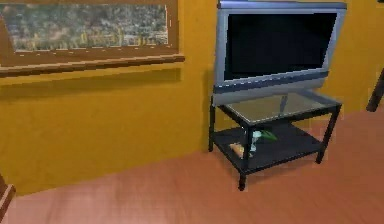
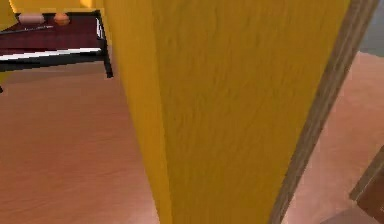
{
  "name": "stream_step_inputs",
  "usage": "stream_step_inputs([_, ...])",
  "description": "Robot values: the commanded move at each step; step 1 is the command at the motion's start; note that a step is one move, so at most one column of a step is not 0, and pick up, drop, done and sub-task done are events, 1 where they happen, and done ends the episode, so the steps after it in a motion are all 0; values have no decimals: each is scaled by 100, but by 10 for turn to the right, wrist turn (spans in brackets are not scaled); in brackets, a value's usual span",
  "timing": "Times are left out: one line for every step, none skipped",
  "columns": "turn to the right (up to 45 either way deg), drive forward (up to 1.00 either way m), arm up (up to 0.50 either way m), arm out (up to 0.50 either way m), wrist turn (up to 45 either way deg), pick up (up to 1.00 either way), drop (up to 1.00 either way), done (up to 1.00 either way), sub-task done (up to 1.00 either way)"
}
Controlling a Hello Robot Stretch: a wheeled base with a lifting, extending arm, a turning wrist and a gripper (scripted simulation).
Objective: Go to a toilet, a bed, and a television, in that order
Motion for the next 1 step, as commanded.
stream_step_inputs([0, 80, 0, 0, 0, 0, 0, 0, 0])
